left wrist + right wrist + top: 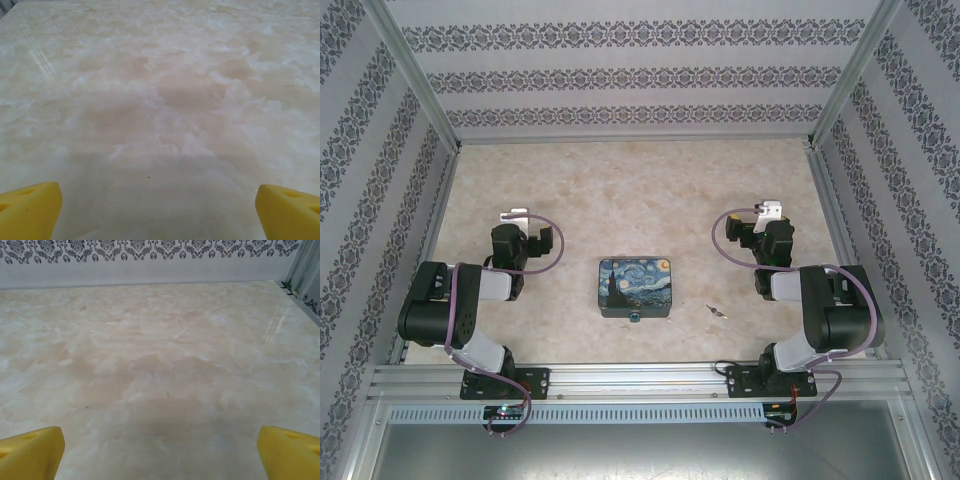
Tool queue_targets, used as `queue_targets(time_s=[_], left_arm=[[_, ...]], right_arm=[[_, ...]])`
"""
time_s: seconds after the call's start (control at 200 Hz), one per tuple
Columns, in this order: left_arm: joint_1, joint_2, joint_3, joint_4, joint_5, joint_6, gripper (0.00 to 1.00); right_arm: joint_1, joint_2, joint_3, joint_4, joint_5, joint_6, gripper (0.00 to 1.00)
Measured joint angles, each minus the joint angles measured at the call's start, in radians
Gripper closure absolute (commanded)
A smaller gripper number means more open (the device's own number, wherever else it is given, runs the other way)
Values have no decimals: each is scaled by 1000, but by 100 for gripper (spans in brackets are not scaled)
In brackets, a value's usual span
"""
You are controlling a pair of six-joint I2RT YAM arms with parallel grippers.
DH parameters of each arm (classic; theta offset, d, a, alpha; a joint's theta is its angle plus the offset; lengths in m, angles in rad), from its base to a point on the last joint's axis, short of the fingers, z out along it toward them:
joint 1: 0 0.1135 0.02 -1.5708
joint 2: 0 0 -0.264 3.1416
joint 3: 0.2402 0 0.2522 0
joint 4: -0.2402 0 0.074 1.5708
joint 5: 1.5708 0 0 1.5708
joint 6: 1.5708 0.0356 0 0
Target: Unlock the padlock with the key
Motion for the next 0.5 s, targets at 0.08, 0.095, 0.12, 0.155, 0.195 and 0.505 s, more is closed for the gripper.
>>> queue_targets(time_s=[0.08,0.095,0.12,0.155,0.195,0.505], left_arm=[[0,-39,31,-93,-1,0,0],[0,-50,40,-114,-1,-1,0],[0,-74,57,-148,-3,-1,0],[0,-107,84,-196,-5,-1,0],[0,-150,128,-264,-7,-4,0],[0,-379,462,-831,26,-238,0]], right_arm=[[0,-53,4,-75,21,7,2],[0,-71,6,-100,27,10,2],[0,-103,13,-140,36,17,2],[-3,-156,29,-202,41,33,2],[-8,-215,54,-264,40,64,2],[-102,-459,185,-531,-232,505,10]])
